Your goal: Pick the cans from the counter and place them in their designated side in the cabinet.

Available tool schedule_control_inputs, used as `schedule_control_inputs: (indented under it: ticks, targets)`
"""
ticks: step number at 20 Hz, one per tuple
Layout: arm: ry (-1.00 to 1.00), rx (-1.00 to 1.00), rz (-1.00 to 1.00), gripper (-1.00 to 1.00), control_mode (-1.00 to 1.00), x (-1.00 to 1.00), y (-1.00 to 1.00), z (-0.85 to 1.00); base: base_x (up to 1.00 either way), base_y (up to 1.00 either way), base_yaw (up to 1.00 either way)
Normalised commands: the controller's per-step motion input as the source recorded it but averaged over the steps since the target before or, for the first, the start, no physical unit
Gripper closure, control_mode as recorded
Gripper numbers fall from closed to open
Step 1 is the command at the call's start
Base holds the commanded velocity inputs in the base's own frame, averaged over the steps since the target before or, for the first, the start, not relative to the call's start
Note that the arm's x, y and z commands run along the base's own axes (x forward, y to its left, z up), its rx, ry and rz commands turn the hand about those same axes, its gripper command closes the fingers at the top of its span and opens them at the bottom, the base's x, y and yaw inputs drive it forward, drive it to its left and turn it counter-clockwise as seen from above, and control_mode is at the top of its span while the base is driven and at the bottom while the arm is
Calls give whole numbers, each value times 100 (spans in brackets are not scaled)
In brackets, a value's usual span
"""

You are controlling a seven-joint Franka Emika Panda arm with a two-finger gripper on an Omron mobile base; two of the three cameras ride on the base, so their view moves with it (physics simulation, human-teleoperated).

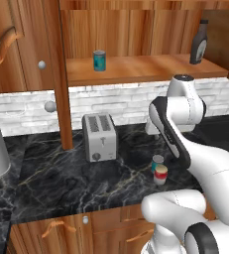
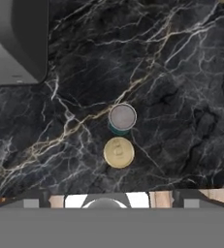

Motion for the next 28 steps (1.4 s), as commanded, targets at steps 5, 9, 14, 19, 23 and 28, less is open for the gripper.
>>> schedule_control_inputs:
  ticks: [5, 9, 14, 19, 23, 28]
  targets:
    - [4, 0, 0, -100, -100, -2, -6, -17, 0, 0, 0]
    - [4, 0, 0, -100, -100, -1, -1, -18, 0, 0, 0]
    - [4, 0, 0, -100, -100, 0, 0, -19, 0, 0, 0]
    - [4, 0, 0, -100, -100, 0, 0, -20, 0, 0, 0]
    - [6, 0, 0, -100, -100, 0, -5, -25, 0, 0, 0]
    - [5, 0, 0, -100, -100, 0, 0, -22, 0, 0, 0]
